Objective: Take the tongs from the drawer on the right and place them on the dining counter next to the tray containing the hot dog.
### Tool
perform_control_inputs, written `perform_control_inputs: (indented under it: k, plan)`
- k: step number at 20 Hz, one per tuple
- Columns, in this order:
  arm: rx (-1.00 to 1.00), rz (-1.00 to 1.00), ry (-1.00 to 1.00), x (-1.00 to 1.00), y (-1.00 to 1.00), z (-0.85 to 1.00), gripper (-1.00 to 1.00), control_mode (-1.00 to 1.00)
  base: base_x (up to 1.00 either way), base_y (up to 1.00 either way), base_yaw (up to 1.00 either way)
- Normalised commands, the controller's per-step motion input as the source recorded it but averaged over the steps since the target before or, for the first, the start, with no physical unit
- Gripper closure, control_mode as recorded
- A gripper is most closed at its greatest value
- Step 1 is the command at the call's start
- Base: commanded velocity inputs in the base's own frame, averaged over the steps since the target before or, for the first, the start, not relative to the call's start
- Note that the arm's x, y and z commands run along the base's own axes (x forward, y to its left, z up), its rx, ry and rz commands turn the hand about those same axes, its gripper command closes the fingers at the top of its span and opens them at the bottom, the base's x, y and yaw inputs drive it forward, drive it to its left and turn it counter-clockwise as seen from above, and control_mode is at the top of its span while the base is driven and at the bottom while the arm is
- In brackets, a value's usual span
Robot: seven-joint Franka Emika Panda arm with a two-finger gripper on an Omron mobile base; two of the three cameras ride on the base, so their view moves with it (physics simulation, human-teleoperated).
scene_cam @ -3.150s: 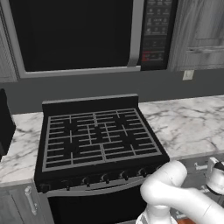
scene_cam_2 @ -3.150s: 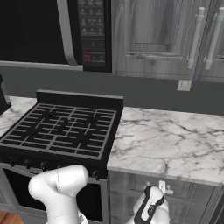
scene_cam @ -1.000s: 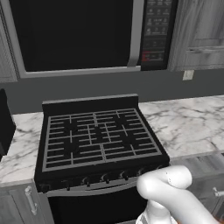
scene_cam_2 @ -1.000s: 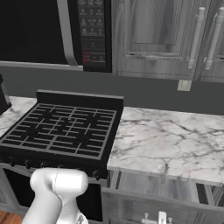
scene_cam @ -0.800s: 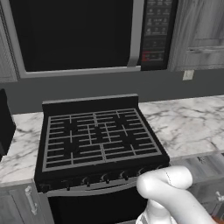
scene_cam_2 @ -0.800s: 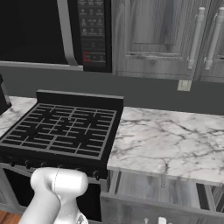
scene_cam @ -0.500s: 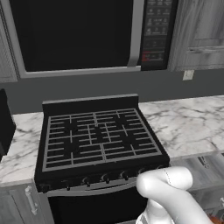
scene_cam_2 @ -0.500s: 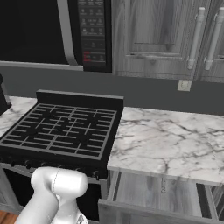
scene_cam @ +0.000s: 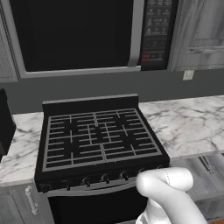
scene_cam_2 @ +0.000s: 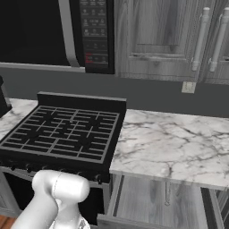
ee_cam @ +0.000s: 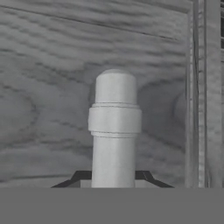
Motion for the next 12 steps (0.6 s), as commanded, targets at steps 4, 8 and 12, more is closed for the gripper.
perform_control_inputs:
  k: [4, 8, 12]
  plan:
    - [0.00, 0.00, 0.00, -0.11, 0.00, 0.00, -1.00, -1.00, 0.00, 0.00, 0.00]
    - [0.00, 0.00, 0.00, -0.17, 0.00, 0.00, -1.00, -1.00, 0.00, 0.00, 0.00]
    - [0.00, 0.00, -0.01, -0.32, 0.00, 0.00, -1.00, -1.00, 0.00, 0.00, 0.00]
